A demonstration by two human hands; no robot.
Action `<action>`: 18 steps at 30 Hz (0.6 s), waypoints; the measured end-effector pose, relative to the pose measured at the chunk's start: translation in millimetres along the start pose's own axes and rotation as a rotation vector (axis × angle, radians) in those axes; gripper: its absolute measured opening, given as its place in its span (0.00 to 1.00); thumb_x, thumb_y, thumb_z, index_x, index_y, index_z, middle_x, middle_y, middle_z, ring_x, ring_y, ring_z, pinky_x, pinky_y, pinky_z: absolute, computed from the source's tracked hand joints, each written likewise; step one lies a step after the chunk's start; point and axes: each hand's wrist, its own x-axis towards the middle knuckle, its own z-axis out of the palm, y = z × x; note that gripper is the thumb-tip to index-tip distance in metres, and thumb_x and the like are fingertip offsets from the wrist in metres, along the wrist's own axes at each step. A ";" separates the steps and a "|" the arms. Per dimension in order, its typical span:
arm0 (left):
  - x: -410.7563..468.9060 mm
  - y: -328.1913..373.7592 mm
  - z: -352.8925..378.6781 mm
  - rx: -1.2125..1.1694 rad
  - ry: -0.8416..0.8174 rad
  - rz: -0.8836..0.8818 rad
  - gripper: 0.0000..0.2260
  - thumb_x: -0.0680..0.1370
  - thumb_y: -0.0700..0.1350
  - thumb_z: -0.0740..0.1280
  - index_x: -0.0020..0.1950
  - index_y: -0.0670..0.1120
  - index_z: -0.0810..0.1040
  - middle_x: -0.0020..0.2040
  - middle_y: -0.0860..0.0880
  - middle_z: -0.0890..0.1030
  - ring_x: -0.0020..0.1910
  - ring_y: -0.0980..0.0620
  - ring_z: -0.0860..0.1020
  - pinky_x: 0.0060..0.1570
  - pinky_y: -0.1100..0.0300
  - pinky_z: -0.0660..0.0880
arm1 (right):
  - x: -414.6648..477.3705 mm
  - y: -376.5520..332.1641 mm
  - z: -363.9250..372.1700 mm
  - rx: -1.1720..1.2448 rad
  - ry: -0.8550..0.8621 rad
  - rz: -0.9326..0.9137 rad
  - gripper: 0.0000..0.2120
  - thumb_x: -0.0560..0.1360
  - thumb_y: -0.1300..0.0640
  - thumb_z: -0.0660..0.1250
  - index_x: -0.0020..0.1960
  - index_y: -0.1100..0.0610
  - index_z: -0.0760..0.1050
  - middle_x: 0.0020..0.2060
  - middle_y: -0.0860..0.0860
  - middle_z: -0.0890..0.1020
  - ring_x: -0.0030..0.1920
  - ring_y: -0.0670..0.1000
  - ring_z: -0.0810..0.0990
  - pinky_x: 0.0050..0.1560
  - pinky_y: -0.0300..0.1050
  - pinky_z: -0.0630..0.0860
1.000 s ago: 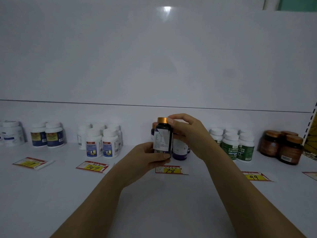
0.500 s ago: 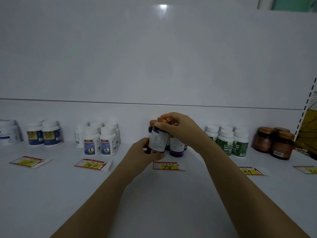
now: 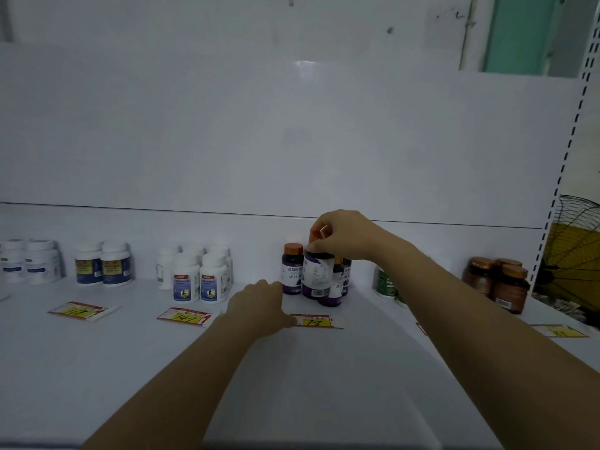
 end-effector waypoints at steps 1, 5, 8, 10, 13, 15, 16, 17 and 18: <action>-0.6 0.6 -1.0 0.025 -0.015 -0.007 0.30 0.73 0.62 0.65 0.67 0.45 0.67 0.62 0.46 0.72 0.59 0.48 0.73 0.53 0.56 0.72 | -1.6 -0.8 -1.6 -0.014 -0.019 0.005 0.15 0.74 0.49 0.69 0.58 0.55 0.75 0.50 0.49 0.76 0.48 0.50 0.77 0.34 0.34 0.71; -5.8 -0.2 -2.6 0.049 0.000 -0.030 0.27 0.74 0.62 0.65 0.64 0.44 0.69 0.59 0.45 0.74 0.55 0.48 0.75 0.51 0.56 0.74 | -7.0 -4.7 -4.0 -0.050 -0.041 0.015 0.14 0.75 0.50 0.68 0.56 0.55 0.75 0.50 0.50 0.77 0.47 0.51 0.78 0.35 0.35 0.73; -13.2 -3.2 -4.2 0.057 0.008 -0.044 0.23 0.76 0.59 0.64 0.63 0.44 0.70 0.58 0.45 0.75 0.55 0.47 0.75 0.52 0.55 0.74 | -7.8 -12.3 -2.8 -0.095 -0.047 -0.011 0.15 0.74 0.51 0.68 0.58 0.56 0.75 0.54 0.52 0.78 0.49 0.50 0.76 0.40 0.38 0.74; -19.5 -6.6 -7.2 0.056 0.005 -0.061 0.20 0.77 0.57 0.63 0.62 0.43 0.71 0.57 0.44 0.75 0.55 0.46 0.75 0.51 0.55 0.73 | -7.4 -23.5 -2.3 -0.098 -0.055 -0.039 0.16 0.75 0.51 0.68 0.60 0.56 0.75 0.56 0.52 0.78 0.50 0.51 0.75 0.44 0.41 0.74; -30.1 -17.9 -13.5 0.049 0.001 -0.113 0.19 0.78 0.56 0.62 0.61 0.43 0.72 0.58 0.44 0.76 0.54 0.46 0.76 0.52 0.55 0.74 | -4.2 -48.3 -3.2 -0.102 -0.060 -0.116 0.15 0.75 0.52 0.67 0.60 0.57 0.76 0.56 0.52 0.78 0.49 0.49 0.74 0.45 0.40 0.71; -39.4 -31.0 -19.0 0.037 0.012 -0.165 0.20 0.78 0.56 0.63 0.61 0.43 0.73 0.58 0.44 0.76 0.55 0.46 0.76 0.54 0.54 0.75 | 0.9 -68.4 -2.3 -0.106 -0.060 -0.176 0.14 0.75 0.52 0.68 0.58 0.57 0.78 0.55 0.52 0.79 0.49 0.48 0.73 0.46 0.40 0.69; -45.3 -39.3 -22.3 0.025 0.022 -0.196 0.20 0.77 0.56 0.63 0.61 0.43 0.73 0.58 0.45 0.77 0.55 0.46 0.76 0.55 0.53 0.75 | 4.1 -79.3 -0.7 -0.112 -0.064 -0.203 0.13 0.75 0.52 0.68 0.57 0.57 0.78 0.55 0.52 0.80 0.49 0.48 0.73 0.46 0.40 0.69; -52.7 -49.0 -25.8 0.010 0.035 -0.226 0.20 0.77 0.57 0.63 0.61 0.44 0.73 0.58 0.45 0.77 0.55 0.46 0.76 0.55 0.53 0.75 | 7.4 -91.0 2.2 -0.118 -0.069 -0.231 0.13 0.75 0.52 0.68 0.57 0.57 0.78 0.55 0.52 0.80 0.48 0.48 0.73 0.46 0.40 0.69; -60.8 -60.4 -29.7 -0.005 0.048 -0.256 0.20 0.77 0.57 0.63 0.61 0.45 0.73 0.58 0.45 0.77 0.56 0.46 0.76 0.55 0.53 0.74 | 10.8 -103.7 6.3 -0.122 -0.075 -0.259 0.13 0.75 0.53 0.68 0.57 0.57 0.79 0.55 0.52 0.80 0.48 0.48 0.73 0.46 0.40 0.69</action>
